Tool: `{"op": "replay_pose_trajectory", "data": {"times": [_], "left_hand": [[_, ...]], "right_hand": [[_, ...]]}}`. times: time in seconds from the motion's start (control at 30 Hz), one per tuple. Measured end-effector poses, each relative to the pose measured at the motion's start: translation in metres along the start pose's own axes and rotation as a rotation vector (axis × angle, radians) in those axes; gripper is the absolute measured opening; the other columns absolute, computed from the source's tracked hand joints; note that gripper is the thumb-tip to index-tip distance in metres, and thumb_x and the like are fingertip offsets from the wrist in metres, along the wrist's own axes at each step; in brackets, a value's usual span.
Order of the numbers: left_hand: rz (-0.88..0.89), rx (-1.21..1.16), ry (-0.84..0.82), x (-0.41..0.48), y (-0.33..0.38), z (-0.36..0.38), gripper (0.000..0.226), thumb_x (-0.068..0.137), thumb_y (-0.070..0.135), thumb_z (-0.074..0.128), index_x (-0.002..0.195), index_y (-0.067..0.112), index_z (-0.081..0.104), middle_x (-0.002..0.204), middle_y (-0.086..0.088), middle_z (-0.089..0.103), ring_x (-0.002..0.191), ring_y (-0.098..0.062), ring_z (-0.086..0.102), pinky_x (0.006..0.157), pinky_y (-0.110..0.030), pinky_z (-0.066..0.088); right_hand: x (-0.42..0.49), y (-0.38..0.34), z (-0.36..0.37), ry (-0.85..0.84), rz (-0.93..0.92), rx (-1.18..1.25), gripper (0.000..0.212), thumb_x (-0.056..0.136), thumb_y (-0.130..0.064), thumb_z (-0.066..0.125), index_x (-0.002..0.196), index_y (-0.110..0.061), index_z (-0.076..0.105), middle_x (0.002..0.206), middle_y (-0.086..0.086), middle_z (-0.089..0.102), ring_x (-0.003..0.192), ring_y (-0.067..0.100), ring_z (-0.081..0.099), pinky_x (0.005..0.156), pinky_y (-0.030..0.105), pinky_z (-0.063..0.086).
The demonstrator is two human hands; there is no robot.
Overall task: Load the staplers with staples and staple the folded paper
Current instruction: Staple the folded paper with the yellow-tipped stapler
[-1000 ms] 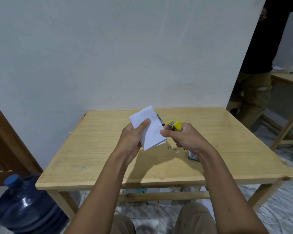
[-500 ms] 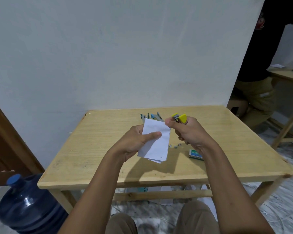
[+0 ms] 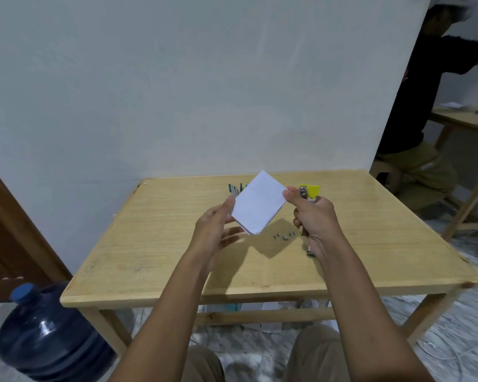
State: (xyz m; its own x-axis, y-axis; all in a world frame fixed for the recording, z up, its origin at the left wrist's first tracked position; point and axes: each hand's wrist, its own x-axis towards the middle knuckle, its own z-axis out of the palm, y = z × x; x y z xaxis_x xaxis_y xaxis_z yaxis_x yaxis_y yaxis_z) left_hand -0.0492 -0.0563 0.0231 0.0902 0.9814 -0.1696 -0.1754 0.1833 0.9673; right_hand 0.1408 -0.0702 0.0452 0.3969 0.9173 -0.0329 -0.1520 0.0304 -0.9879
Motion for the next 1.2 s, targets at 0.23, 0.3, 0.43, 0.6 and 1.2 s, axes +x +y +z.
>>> {"op": "replay_pose_trajectory", "data": {"times": [0.23,0.3,0.43,0.6,1.2], "left_hand": [[-0.033,-0.239,-0.216,-0.018,-0.026,0.032,0.067,0.068,0.061,0.072,0.118,0.018,0.061,0.102,-0.007,0.069,0.079,-0.022,0.065,0.070,-0.034,0.049],[0.036,-0.260,-0.169,-0.019,-0.023,0.040,0.049,0.076,0.048,0.074,0.111,0.015,0.067,0.097,-0.007,0.068,0.071,-0.019,0.063,0.065,-0.031,0.049],[0.135,-0.278,0.009,-0.014,-0.013,0.040,0.012,0.090,0.024,0.069,0.096,0.015,0.072,0.083,-0.003,0.068,0.060,-0.016,0.053,0.059,-0.027,0.043],[0.135,-0.301,0.016,-0.013,-0.006,0.034,0.010,0.092,0.022,0.067,0.096,0.014,0.071,0.078,-0.001,0.068,0.060,-0.014,0.053,0.061,-0.027,0.041],[0.273,-0.133,-0.064,-0.014,0.008,0.019,0.006,0.090,0.017,0.068,0.094,0.017,0.072,0.081,0.000,0.067,0.064,-0.015,0.044,0.065,-0.028,0.038]], "right_hand": [[-0.013,0.013,0.033,0.137,0.144,0.275,0.014,0.081,-0.025,0.078,0.088,-0.018,0.068,0.075,-0.001,0.051,0.042,0.010,0.032,0.038,0.019,0.026],[-0.019,0.014,0.041,0.133,0.137,0.288,0.010,0.082,-0.023,0.077,0.085,-0.019,0.070,0.064,-0.003,0.046,0.043,0.012,0.032,0.037,0.018,0.027],[-0.029,0.016,0.046,0.099,0.106,0.258,0.014,0.084,-0.024,0.075,0.097,-0.018,0.073,0.056,-0.005,0.037,0.050,0.013,0.028,0.036,0.017,0.023],[-0.033,0.013,0.042,0.027,0.072,0.181,0.018,0.085,-0.025,0.075,0.102,-0.020,0.073,0.046,-0.017,0.045,0.051,0.011,0.033,0.038,0.016,0.028],[-0.014,0.002,0.012,-0.641,0.030,-0.062,0.058,0.066,-0.058,0.054,0.105,-0.014,0.053,0.077,-0.003,0.050,0.042,0.010,0.029,0.043,0.022,0.024]]}}
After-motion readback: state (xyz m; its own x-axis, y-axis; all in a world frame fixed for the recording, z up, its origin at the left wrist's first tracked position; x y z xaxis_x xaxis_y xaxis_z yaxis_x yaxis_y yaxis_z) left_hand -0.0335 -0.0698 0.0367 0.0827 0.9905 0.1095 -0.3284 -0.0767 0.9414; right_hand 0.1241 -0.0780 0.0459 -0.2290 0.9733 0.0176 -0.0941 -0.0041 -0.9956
